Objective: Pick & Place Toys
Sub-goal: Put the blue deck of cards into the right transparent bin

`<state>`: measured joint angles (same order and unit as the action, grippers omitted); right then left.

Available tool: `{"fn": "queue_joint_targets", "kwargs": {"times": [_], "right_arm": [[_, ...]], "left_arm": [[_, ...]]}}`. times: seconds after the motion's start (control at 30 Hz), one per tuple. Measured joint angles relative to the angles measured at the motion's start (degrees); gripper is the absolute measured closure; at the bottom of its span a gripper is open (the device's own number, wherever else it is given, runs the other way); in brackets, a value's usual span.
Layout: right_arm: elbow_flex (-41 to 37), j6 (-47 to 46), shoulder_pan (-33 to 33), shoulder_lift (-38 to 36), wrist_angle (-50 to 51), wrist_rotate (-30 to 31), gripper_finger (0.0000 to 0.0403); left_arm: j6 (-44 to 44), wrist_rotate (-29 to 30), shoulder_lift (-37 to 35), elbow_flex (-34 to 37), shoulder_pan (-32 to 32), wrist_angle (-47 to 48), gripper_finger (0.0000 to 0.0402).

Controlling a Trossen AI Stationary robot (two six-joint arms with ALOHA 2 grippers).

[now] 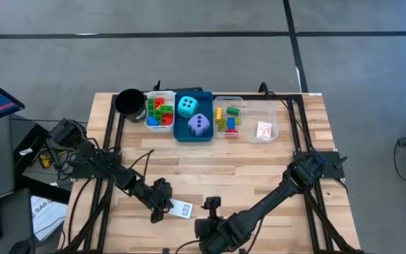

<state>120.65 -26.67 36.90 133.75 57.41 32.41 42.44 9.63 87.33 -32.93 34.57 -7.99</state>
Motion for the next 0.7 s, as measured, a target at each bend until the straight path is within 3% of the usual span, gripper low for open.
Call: {"fn": "queue_joint_targets", "kwargs": {"times": [0.37,0.57,0.7], "right_arm": [[4.93,-2.17,2.74,0.03,0.64,3.86,0.0015],[9.18,-20.39,3.7,0.0,-0.35,6.21,0.0015],[11.56,-15.98,5.23,0.01,-4.71,8.19,0.0015]], "left_arm": [[-0.19,-0.02,-0.07,0.0,-0.11,-1.12,0.0401],[-5.39,-0.04,-0.07,0.0,-0.11,-5.55,0.0401],[-7.87,-0.02,-0.07,-0.02,-0.1,-9.03,0.0401]]}}
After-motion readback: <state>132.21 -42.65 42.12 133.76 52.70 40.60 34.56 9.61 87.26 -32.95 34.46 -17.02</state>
